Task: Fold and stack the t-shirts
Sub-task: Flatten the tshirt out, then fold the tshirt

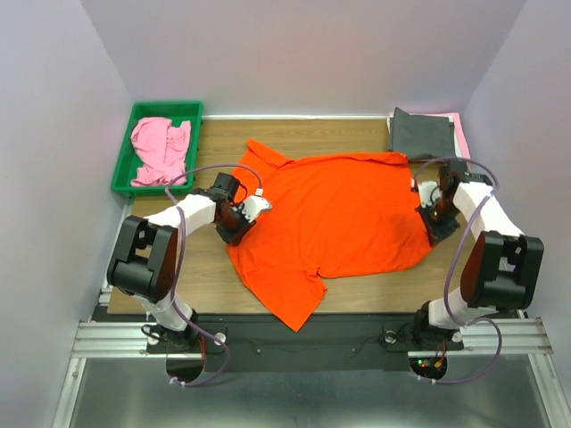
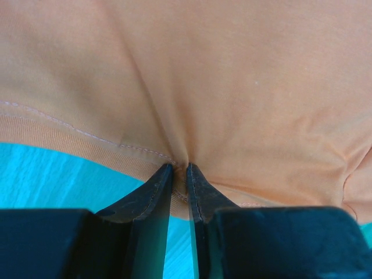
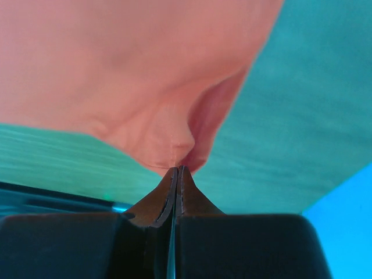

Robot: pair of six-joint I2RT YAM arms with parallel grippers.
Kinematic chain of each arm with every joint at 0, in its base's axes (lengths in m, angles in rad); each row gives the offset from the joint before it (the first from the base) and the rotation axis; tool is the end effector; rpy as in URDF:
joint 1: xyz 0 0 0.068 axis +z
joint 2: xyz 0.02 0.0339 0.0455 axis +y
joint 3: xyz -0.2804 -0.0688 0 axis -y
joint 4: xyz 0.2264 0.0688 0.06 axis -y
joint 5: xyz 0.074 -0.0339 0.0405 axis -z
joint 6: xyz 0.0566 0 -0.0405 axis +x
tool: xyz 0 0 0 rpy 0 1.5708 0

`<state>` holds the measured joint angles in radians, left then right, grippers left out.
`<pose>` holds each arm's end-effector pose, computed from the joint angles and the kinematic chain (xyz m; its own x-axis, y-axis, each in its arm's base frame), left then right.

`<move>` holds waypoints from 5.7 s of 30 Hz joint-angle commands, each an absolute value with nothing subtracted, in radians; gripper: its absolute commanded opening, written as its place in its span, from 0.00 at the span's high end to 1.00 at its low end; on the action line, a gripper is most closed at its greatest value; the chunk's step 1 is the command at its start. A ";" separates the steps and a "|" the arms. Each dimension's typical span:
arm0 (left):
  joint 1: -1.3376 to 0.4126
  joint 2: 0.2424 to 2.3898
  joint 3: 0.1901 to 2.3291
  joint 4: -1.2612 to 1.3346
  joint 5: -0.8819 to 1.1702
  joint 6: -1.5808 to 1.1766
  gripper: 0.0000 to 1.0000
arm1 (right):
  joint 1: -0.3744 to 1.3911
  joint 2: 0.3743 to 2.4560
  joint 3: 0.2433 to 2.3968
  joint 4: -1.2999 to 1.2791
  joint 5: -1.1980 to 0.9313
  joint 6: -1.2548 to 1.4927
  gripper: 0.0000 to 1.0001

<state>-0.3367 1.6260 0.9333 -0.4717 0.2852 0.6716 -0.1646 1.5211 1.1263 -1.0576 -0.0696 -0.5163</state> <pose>0.2767 -0.1137 0.1772 -0.4161 0.7783 -0.4703 0.8698 0.4914 0.0437 0.2508 -0.0377 0.2323 -0.9286 -0.3450 -0.1368 -0.3485 0.9373 0.0017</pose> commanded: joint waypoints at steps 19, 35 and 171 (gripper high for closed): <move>-0.267 1.508 0.736 -0.686 0.144 0.900 0.74 | -0.202 1.419 0.758 -0.982 0.138 -0.701 0.99; -0.235 1.669 1.155 -0.645 0.304 0.744 0.54 | -0.184 1.673 1.305 -1.108 -0.348 -0.614 0.52; -0.064 1.662 1.553 -0.684 0.586 0.045 1.00 | -0.190 1.997 1.806 -0.838 -0.477 -0.514 0.99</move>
<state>-0.0700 1.7676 1.6581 -0.6899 0.5922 0.1143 -0.1776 2.0712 1.8355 -0.8433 -0.4828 -0.4583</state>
